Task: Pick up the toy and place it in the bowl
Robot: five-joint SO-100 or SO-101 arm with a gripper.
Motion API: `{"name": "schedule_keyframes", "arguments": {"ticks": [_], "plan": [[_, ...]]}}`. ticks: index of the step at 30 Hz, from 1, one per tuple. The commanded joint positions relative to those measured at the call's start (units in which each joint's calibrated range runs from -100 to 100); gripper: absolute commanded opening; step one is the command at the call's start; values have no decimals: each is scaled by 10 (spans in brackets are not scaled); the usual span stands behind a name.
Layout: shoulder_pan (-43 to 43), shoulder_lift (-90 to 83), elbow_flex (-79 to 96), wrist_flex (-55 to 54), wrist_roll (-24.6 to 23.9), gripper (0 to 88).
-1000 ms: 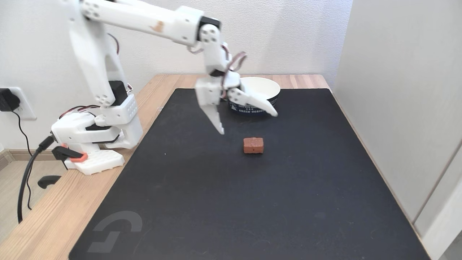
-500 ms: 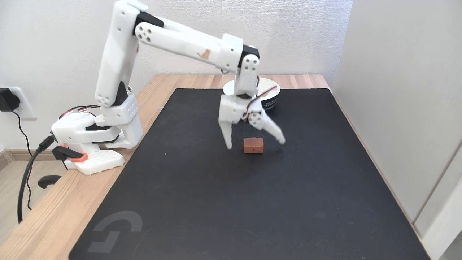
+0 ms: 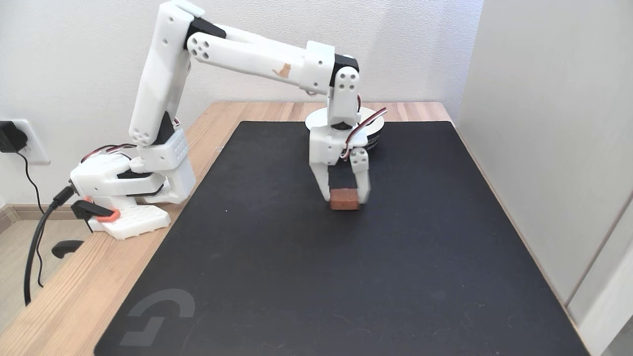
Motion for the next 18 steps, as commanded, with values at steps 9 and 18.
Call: {"name": "schedule_keyframes", "arguments": {"ticks": [9, 18], "plan": [[-13, -68, 4, -17, -1, 25], [-132, -409, 125, -178, -58, 25]]}}
